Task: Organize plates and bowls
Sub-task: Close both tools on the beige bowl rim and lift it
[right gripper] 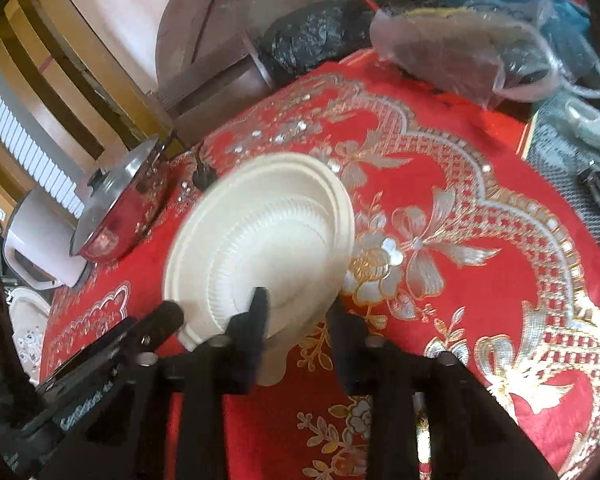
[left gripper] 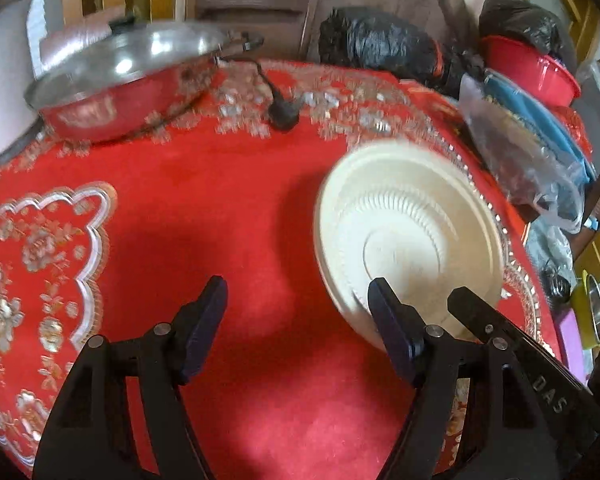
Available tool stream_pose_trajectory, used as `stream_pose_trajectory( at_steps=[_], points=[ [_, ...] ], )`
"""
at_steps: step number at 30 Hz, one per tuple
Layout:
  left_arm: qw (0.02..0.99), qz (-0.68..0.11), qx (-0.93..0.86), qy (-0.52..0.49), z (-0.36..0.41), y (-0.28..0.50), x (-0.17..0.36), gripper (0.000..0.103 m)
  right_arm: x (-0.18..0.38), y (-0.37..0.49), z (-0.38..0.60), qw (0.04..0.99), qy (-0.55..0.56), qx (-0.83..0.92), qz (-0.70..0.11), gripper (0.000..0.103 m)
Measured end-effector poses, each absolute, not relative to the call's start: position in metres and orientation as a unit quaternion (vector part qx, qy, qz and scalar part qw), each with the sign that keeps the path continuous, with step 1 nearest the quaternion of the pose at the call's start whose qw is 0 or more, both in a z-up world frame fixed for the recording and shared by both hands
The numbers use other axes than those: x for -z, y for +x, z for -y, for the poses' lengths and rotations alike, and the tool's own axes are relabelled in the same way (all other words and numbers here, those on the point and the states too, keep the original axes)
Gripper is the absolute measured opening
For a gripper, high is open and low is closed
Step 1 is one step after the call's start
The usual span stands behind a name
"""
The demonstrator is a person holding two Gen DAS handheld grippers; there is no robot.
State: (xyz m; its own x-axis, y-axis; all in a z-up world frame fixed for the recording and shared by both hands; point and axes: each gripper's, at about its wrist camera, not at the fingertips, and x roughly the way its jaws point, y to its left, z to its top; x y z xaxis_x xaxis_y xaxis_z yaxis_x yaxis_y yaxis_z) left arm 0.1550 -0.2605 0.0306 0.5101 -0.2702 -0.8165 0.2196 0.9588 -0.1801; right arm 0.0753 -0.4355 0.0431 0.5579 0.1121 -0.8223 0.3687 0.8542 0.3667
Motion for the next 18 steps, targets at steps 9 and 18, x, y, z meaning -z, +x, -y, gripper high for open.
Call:
stream_pose_trajectory(
  at_steps=[9, 18],
  points=[
    [0.856, -0.494, 0.154, -0.018, 0.247, 0.153, -0.025, 0.042, -0.04, 0.073, 0.428, 0.822, 0.304, 0.011, -0.481, 0.01],
    [0.838, -0.529, 0.133, 0.012, 0.173, 0.112, -0.02, 0.037, -0.053, 0.06, 0.361, 0.819, 0.242, -0.049, -0.518, 0.01]
  ],
)
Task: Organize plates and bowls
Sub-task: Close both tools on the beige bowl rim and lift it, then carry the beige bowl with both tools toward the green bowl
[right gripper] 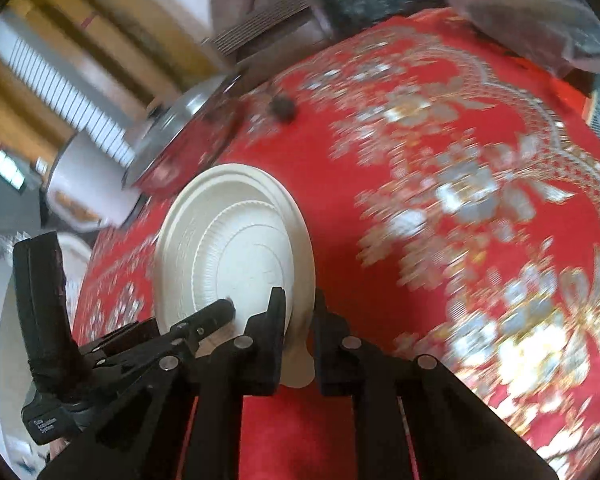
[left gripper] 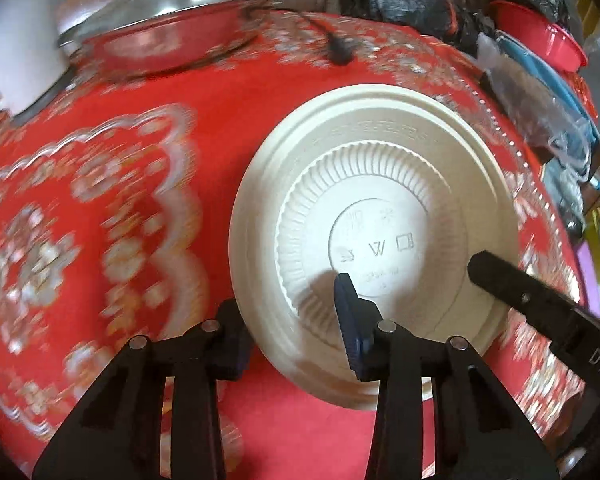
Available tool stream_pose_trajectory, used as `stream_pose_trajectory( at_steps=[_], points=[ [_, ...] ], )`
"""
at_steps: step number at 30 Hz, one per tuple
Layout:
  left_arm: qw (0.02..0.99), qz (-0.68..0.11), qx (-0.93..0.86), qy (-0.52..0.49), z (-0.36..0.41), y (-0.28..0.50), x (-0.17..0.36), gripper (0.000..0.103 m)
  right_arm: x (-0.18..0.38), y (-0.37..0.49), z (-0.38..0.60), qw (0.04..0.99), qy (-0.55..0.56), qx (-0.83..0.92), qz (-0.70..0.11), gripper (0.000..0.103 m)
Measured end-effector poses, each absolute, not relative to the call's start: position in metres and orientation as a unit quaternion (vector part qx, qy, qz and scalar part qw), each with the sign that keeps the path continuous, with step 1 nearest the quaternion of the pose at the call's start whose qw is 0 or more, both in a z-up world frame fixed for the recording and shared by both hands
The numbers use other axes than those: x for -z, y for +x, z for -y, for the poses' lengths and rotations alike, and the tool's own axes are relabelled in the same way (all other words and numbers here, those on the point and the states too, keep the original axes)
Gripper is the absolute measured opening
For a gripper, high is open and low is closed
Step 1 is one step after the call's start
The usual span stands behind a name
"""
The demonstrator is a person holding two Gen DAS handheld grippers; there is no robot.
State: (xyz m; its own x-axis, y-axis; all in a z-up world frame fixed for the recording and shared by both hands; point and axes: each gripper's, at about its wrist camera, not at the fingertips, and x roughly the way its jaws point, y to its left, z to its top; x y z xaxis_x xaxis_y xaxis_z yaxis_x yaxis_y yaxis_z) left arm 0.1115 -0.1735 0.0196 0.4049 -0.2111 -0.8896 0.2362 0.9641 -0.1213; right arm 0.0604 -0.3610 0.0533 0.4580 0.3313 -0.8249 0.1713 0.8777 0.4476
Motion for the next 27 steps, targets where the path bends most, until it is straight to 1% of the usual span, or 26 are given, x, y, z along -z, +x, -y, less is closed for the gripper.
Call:
stream_pose_trajectory(
  at_steps=[9, 11, 15, 19, 27],
  points=[
    [0.839, -0.537, 0.086, 0.007, 0.079, 0.069, -0.022, 0.037, -0.054, 0.056, 0.262, 0.801, 0.168, -0.136, -0.558, 0.012],
    [0.836, -0.543, 0.075, 0.004, 0.057, 0.058, -0.022, 0.037, -0.054, 0.056, 0.241, 0.794, 0.15, -0.157, -0.567, 0.014],
    [0.836, -0.547, 0.053, -0.008, 0.02, 0.043, -0.025, 0.037, -0.051, 0.063, 0.198, 0.777, 0.113, -0.198, -0.586, 0.015],
    [0.835, -0.549, 0.038, -0.018, -0.001, 0.038, -0.025, 0.037, -0.048, 0.074, 0.172, 0.775, 0.092, -0.207, -0.59, 0.016],
    [0.839, -0.542, 0.033, -0.019, -0.01, 0.045, -0.021, 0.037, -0.044, 0.085, 0.151, 0.792, 0.054, -0.18, -0.581, 0.016]
  ],
)
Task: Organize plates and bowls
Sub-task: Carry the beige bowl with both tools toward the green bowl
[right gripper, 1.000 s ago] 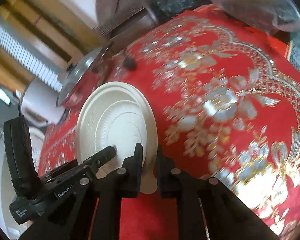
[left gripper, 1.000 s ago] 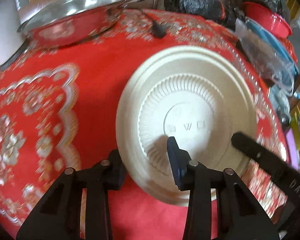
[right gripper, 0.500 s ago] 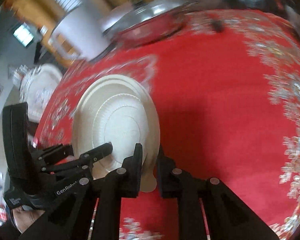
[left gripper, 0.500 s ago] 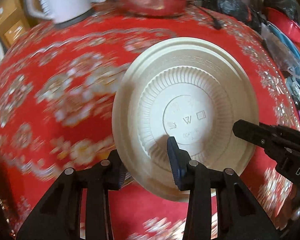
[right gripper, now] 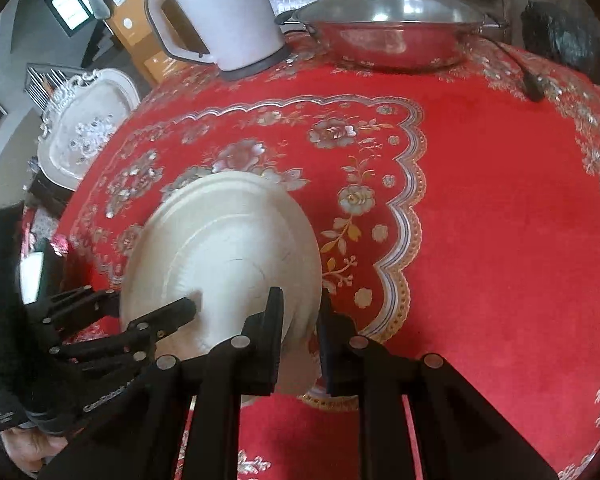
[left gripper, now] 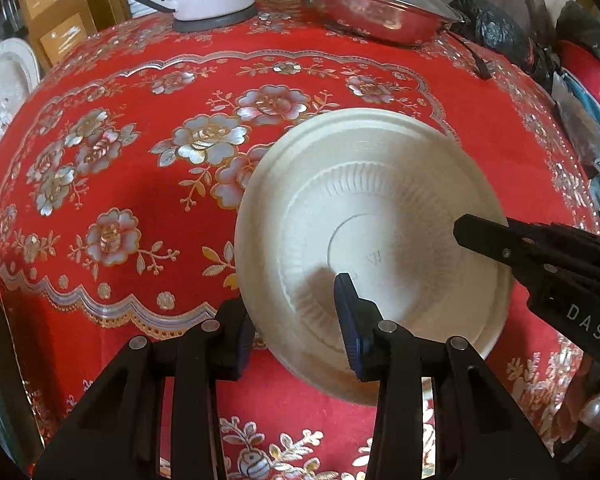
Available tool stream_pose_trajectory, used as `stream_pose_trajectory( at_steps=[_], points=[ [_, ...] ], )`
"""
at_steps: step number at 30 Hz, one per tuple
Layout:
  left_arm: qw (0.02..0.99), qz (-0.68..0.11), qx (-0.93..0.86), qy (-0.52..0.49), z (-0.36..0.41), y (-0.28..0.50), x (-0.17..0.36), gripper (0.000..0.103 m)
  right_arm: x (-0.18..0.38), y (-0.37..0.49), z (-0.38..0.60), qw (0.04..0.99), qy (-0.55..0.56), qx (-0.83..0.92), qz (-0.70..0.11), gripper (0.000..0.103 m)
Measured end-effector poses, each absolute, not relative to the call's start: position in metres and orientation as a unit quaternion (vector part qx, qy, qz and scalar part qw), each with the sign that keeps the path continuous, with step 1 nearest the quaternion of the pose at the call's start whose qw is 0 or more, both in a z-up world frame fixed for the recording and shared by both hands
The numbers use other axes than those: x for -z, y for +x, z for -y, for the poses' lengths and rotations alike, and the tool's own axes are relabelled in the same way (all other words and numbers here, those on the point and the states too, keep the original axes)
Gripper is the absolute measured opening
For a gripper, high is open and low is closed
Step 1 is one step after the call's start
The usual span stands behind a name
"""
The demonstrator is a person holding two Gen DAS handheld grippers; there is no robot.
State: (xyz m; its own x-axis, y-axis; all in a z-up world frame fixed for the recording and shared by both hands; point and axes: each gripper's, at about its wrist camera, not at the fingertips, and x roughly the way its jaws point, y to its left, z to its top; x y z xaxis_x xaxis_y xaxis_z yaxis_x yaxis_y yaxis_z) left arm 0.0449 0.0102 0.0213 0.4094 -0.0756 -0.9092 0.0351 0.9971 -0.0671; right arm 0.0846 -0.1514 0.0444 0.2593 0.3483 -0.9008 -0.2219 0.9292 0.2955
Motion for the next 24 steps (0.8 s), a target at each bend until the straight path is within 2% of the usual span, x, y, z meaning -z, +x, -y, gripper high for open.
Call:
stream_pose_trajectory(
  at_steps=[2, 5, 12, 24],
  points=[
    [0.839, -0.543, 0.036, -0.018, -0.011, 0.046, -0.019, 0.037, -0.046, 0.084, 0.151, 0.794, 0.053, -0.177, -0.579, 0.014],
    [0.841, -0.539, 0.032, -0.014, -0.012, 0.046, -0.019, 0.027, -0.048, 0.083, 0.148, 0.799, 0.042, -0.171, -0.575, 0.014],
    [0.845, -0.534, 0.033, -0.026, -0.027, 0.036, -0.03, 0.027, -0.06, 0.077, 0.138, 0.805, 0.037, -0.182, -0.564, 0.013],
    [0.866, -0.498, -0.022, -0.049, -0.094, -0.014, -0.084, 0.027, -0.103, 0.064, 0.073, 0.812, 0.017, -0.251, -0.526, 0.014]
  ],
)
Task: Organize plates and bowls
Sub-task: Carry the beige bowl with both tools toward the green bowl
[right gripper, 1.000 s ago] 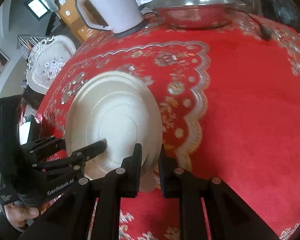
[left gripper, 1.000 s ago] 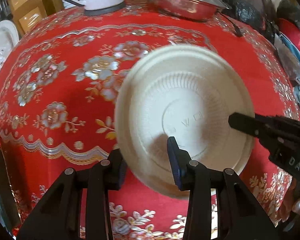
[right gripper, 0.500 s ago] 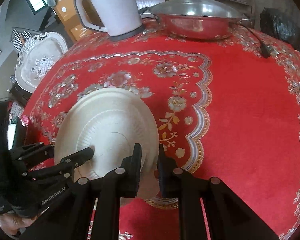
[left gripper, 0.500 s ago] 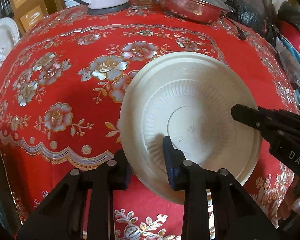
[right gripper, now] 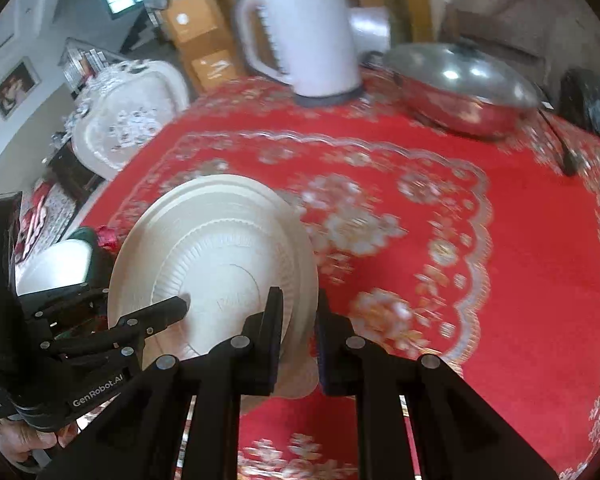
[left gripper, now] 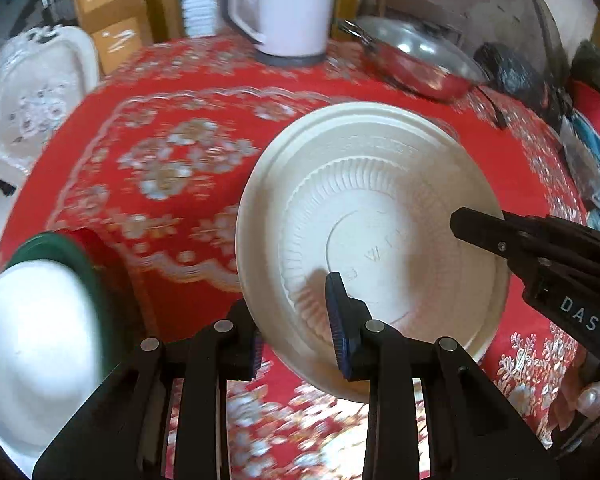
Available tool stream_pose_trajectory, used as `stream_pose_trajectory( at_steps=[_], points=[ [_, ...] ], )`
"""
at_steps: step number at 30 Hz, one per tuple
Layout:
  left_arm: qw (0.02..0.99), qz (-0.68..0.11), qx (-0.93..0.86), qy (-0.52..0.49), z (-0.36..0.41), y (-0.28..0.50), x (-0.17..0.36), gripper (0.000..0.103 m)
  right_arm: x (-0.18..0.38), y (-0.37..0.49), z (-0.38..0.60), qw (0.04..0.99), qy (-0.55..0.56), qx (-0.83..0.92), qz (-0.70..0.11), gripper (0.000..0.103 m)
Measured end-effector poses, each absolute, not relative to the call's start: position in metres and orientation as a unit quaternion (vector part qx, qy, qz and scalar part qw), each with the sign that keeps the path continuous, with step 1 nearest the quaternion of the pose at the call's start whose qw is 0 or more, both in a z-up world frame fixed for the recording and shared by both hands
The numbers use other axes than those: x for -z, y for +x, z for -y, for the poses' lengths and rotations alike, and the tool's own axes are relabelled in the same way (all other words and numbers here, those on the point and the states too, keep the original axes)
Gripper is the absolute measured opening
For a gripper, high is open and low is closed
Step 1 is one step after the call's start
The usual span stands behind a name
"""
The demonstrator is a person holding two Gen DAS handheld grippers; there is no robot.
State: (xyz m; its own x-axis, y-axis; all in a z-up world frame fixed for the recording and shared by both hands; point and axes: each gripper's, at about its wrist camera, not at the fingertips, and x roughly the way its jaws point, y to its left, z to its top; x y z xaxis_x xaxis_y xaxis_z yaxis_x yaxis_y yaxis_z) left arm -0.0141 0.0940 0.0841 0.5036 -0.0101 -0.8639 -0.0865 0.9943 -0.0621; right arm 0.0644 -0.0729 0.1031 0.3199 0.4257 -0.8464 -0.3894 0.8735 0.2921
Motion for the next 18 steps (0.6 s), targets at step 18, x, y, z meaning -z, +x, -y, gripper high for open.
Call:
stream_pose_trajectory(
  at_steps=[18],
  points=[
    [0.876, -0.462, -0.108, -0.09, -0.177, -0.078, -0.115, 0.027, -0.129, 0.053, -0.028, 0.8, -0.037, -0.339, -0.493, 0.014]
  ],
)
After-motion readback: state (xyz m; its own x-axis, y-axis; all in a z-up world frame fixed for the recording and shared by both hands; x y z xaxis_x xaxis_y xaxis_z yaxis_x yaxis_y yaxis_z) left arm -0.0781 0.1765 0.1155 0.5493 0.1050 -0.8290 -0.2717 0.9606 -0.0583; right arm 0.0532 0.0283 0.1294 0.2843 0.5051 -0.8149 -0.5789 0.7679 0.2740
